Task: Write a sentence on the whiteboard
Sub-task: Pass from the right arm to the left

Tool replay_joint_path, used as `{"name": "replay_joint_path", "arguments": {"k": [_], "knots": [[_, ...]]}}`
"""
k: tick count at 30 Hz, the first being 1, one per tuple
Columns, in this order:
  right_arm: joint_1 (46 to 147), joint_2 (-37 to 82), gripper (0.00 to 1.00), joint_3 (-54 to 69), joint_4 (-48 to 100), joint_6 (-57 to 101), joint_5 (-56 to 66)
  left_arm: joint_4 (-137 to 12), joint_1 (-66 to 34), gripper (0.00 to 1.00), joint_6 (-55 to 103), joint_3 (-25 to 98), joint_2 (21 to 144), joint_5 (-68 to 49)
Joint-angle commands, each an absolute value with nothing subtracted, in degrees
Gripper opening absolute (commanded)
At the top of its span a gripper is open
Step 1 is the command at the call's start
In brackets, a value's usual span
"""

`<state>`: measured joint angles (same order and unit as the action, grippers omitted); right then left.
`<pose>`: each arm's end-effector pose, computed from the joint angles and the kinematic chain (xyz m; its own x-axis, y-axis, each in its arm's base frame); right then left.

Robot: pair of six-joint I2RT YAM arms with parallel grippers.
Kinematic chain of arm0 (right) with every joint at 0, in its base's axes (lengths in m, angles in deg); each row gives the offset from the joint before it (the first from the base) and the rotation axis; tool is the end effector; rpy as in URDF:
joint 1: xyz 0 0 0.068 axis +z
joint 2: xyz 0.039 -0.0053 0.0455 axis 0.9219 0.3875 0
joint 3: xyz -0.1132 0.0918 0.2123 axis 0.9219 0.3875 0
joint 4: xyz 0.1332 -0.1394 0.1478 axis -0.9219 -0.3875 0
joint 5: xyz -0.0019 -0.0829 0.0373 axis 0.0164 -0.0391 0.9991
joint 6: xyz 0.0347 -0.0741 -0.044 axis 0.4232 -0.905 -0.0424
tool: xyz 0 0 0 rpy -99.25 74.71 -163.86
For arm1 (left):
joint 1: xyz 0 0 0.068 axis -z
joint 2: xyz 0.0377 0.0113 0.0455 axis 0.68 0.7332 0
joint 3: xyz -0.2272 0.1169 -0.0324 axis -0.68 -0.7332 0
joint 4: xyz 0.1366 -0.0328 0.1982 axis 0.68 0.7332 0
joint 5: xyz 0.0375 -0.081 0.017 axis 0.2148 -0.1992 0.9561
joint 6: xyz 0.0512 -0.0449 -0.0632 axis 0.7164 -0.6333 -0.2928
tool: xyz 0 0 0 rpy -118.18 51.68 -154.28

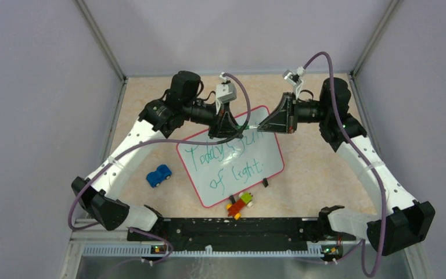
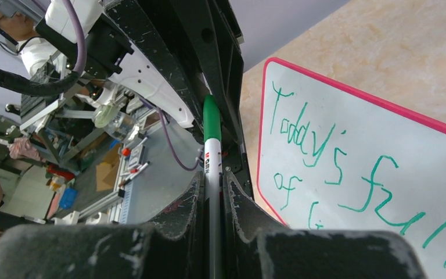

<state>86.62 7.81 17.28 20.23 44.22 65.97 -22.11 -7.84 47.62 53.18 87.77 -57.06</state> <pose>0.2114 0.1569 0.3854 -0.5860 -0.0158 -0.8102 -0.8094 0.0584 0.5843 0.2034 -0.2267 0.3921 -0.1990 0.2864 -0.9372 0.9773 -0.0133 -0.2116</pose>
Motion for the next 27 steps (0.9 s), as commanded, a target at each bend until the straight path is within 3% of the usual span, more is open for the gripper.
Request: {"name": "replay_joint_path", "arguments": {"k": [1, 9, 17, 20, 24, 27], "knots": [[90.7, 9.2, 0.0, 15.8, 20.2, 42.4, 65.7, -28.8, -5.5, 0.0, 46.4, 56.7, 90.2, -58.9], [91.6, 9.7, 0.0, 15.2, 19.0, 41.6, 65.6, -29.4, -4.6, 0.0, 46.2, 58.5, 91.9, -59.2], [88.7, 8.2, 0.0, 14.6, 15.7, 38.8, 64.6, -19.5, -5.7, 0.35, 57.1, 57.8, 87.8, -52.9], [88.5, 7.7, 0.0, 14.5, 14.5, 37.6, 63.7, -17.8, -5.8, 0.4, 59.3, 56.2, 86.1, -50.6], [88.3, 8.0, 0.0, 14.4, 14.6, 37.7, 63.6, -16.3, -5.8, 0.41, 61.0, 55.6, 85.7, -49.7], [88.3, 8.1, 0.0, 13.9, 14.4, 37.6, 63.6, -15.7, -5.8, 0.36, 62.5, 55.7, 85.6, -48.4]]}}
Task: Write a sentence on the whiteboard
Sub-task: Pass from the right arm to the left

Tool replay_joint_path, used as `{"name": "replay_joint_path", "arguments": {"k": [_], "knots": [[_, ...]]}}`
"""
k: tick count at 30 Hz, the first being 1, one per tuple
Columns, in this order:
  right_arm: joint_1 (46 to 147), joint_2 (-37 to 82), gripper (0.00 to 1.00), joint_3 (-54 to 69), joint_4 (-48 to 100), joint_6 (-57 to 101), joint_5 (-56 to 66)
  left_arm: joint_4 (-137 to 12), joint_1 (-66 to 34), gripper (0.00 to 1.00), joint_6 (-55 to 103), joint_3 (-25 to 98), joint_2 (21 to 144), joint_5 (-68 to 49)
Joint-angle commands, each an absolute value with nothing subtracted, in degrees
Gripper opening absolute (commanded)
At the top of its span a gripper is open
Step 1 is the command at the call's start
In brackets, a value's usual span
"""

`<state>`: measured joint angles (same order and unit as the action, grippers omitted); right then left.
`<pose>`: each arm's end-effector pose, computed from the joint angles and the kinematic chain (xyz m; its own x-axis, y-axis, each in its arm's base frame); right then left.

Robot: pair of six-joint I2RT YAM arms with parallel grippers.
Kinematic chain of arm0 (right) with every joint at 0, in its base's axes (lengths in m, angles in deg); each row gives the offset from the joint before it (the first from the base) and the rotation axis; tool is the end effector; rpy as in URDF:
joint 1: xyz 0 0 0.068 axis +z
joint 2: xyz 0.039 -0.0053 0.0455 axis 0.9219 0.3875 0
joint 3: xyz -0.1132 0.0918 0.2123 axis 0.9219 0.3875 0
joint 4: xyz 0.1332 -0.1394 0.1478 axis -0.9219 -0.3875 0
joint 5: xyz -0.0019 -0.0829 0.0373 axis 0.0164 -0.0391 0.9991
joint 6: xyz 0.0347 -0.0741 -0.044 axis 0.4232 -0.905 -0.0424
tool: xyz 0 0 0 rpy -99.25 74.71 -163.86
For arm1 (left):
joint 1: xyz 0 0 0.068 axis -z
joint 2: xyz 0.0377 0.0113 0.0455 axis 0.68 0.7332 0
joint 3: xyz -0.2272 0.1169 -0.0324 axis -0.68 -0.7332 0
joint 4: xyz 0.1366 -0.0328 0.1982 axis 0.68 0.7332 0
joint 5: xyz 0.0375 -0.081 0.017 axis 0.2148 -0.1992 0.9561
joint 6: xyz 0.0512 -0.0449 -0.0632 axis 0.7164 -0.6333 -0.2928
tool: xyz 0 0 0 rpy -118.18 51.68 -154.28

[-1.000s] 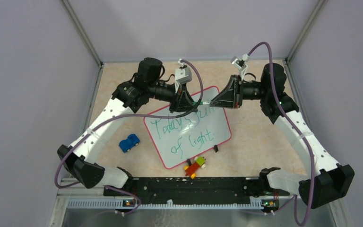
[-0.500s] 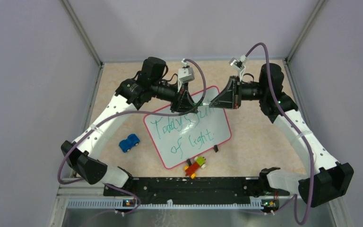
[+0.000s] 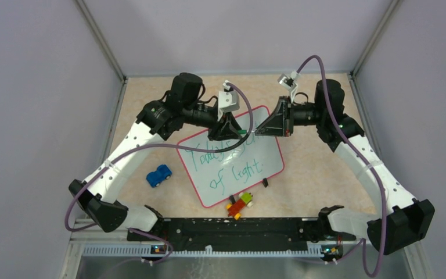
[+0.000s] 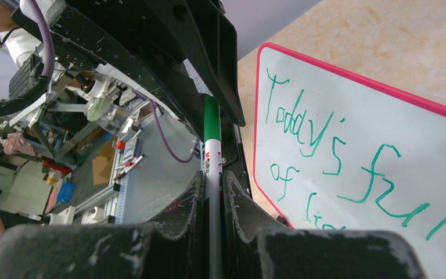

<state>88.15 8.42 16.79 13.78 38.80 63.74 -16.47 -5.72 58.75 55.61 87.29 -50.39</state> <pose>0.2107 0.1624 0.3734 -0.5949 -0.0533 -0.8020 -0.8027 0.0917 0.5893 0.1956 -0.2272 0.3934 -0.0295 0.3497 -0.9364 0.9995 -0.0032 -0.0327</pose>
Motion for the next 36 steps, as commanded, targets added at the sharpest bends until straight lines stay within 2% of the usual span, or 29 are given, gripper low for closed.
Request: {"name": "replay_joint_path", "arguments": {"k": [1, 12, 15, 18, 19, 24, 25, 29, 36], "knots": [[88.3, 8.1, 0.0, 13.9, 14.4, 37.6, 63.6, -15.6, -5.8, 0.34, 62.9, 55.6, 85.6, -47.8], [88.6, 7.9, 0.0, 15.1, 14.4, 36.8, 63.9, -15.4, -3.8, 0.3, 63.2, 55.3, 86.6, -42.7], [88.9, 7.8, 0.0, 14.8, 13.8, 36.4, 64.2, -15.3, -2.8, 0.21, 63.5, 55.7, 87.0, -41.0], [89.0, 7.6, 0.0, 14.7, 12.8, 35.5, 64.2, -14.8, -2.6, 0.02, 64.8, 56.4, 87.3, -38.5], [89.0, 7.5, 0.05, 14.5, 12.1, 34.9, 64.2, -14.5, -2.6, 0.0, 65.4, 56.8, 87.4, -37.8], [88.9, 7.5, 0.51, 10.4, 2.8, 27.9, 62.7, -12.6, -2.7, 0.0, 71.5, 58.0, 85.5, -35.9], [88.8, 7.8, 0.57, 9.0, 0.0, 26.1, 62.1, -12.2, -2.7, 0.0, 72.9, 58.0, 85.0, -35.5], [88.5, 9.2, 0.66, 5.4, -9.4, 20.1, 60.4, -8.5, -1.6, 0.0, 81.8, 59.1, 83.6, -33.2], [89.1, 13.6, 0.68, -1.7, -25.5, 7.5, 57.0, -4.1, 11.6, 0.0, 105.7, 52.3, 78.8, -16.1]]}}
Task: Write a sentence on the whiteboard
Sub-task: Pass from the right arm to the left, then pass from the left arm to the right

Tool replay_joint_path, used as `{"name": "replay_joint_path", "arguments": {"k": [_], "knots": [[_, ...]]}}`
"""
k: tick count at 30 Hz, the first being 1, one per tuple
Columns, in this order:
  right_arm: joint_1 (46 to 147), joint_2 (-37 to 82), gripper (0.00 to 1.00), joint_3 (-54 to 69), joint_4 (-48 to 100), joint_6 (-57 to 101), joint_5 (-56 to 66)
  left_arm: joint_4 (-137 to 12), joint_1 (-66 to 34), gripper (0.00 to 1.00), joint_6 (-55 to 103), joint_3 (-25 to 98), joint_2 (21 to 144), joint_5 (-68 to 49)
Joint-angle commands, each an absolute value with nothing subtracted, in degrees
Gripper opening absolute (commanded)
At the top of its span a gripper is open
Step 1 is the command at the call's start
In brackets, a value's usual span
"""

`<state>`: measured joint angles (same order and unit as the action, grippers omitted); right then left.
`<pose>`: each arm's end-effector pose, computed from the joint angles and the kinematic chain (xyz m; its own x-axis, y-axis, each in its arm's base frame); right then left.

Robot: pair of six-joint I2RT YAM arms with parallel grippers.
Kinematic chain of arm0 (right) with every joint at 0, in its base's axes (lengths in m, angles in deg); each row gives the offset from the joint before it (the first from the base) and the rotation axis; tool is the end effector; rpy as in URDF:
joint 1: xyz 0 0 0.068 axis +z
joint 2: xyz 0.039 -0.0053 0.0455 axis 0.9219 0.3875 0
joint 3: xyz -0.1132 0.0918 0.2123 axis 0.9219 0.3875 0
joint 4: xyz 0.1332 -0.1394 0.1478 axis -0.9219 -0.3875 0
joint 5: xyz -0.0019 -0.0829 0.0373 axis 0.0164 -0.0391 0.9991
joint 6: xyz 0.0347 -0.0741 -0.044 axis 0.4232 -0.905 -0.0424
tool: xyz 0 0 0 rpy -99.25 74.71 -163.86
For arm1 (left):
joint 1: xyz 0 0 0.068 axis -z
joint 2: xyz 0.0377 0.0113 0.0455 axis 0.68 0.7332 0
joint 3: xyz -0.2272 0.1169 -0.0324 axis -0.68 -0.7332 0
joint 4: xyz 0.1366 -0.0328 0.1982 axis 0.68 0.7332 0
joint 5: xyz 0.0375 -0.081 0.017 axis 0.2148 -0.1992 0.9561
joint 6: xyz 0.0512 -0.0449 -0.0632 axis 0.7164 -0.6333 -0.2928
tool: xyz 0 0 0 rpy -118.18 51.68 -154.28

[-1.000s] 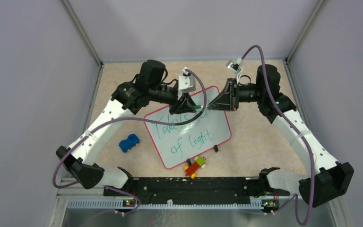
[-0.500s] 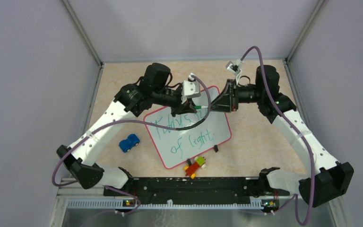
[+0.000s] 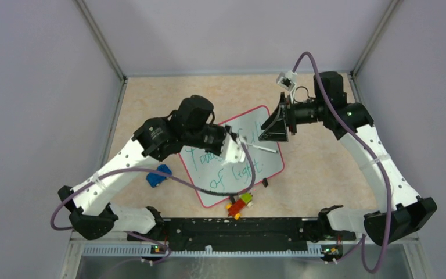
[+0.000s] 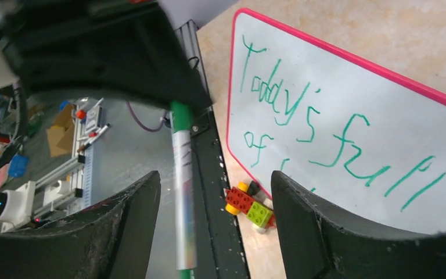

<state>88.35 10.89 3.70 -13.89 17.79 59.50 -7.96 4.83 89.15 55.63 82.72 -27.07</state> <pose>0.2000 0.1564 0.3855 -0.5182 -0.1775 -0.8366 -0.8531 0.1767 0.4909 0.1593 -0.2288 0.3861 0.4946 0.5375 -0.6830 0.8527 -0.1479 0.5011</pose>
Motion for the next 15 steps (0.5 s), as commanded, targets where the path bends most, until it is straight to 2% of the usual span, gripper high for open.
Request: {"name": "replay_joint_path", "arguments": {"k": [1, 6, 15], "knots": [[89.5, 14.3, 0.68, -2.6, -27.7, 6.0, 56.4, -3.8, 13.1, 0.0, 107.9, 51.7, 78.5, -14.3], [93.2, 17.4, 0.62, -4.7, -35.0, -0.1, 54.4, -3.3, 17.5, 0.0, 118.0, 49.5, 78.3, -6.6], [99.6, 20.2, 0.57, -4.6, -35.8, -2.4, 50.3, -6.2, 19.4, 0.0, 119.2, 48.7, 78.3, -4.9]]}}
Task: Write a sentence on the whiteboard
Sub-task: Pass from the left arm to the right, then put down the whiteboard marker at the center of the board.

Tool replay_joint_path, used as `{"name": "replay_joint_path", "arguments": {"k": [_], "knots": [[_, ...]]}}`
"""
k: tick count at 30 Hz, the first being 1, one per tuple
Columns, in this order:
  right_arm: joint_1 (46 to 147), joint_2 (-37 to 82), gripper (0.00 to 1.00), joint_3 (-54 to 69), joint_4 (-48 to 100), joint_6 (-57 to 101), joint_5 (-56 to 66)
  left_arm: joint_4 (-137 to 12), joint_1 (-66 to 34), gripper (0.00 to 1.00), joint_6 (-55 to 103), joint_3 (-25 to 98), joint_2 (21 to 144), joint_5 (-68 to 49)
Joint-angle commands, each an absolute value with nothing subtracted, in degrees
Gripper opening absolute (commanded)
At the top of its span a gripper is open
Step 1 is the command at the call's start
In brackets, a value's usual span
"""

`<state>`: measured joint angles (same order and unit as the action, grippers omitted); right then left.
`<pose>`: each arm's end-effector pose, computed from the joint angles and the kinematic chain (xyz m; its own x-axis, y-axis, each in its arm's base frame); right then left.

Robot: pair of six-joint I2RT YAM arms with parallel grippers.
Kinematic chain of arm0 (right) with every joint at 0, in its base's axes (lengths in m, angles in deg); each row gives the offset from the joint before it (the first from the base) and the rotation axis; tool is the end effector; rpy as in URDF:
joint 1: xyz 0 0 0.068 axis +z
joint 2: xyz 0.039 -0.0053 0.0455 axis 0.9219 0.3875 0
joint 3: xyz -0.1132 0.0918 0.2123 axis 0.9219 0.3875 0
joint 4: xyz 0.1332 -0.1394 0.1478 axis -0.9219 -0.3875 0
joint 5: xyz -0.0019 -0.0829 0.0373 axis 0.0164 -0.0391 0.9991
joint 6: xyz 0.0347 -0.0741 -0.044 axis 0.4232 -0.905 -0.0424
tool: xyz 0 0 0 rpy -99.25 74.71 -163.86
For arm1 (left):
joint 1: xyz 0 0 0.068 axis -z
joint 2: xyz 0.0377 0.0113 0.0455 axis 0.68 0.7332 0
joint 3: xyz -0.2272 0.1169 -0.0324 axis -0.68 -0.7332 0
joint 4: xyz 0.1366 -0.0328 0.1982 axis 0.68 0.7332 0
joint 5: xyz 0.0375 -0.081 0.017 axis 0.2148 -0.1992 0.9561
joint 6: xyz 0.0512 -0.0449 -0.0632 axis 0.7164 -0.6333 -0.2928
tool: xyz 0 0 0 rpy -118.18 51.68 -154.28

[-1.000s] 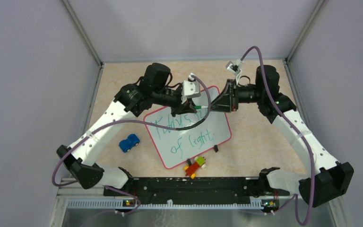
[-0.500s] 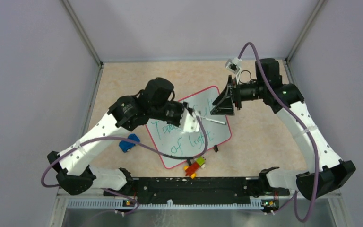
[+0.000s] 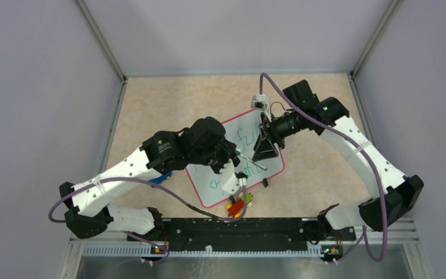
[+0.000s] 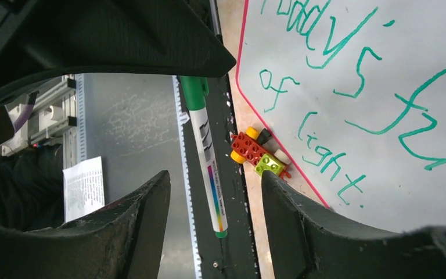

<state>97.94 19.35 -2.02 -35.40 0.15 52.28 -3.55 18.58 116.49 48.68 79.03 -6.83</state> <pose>0.1844 0.1889 0.3432 -0.5004 -0.4728 -0.7253 -0.8557 0.1428 0.4973 0.1176 -0.2326 0.3492 0.8462 0.5031 -0.1758 0.4658 -0.5378 0.7028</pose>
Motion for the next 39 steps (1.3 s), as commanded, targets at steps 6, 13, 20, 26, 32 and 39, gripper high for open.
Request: {"name": "replay_joint_path", "arguments": {"k": [6, 13, 20, 26, 32, 39], "knots": [[102.3, 21.6, 0.52, -5.3, -34.1, -1.8, 48.6, -6.4, 19.9, 0.0, 118.5, 49.6, 79.0, -5.1], [103.6, 21.5, 0.35, -4.8, -33.8, -2.7, 48.7, -8.1, 20.0, 0.0, 117.1, 48.0, 78.4, -3.8], [103.2, 19.9, 0.0, -4.5, -32.1, -1.4, 47.7, -11.0, 20.0, 0.45, 113.3, 46.0, 77.0, -2.2], [92.4, 18.1, 0.0, -2.3, -25.6, 5.3, 51.8, -15.4, 16.6, 0.89, 104.5, 46.0, 75.4, -3.5], [76.2, 16.9, 0.0, -1.8, -21.5, 7.7, 54.1, -16.6, 7.0, 0.99, 83.4, 55.2, 79.1, -7.2], [60.6, 20.8, 0.0, 0.1, -23.2, 1.8, 45.8, -14.6, -7.3, 0.99, 61.7, 66.2, 86.3, -12.3]]}}
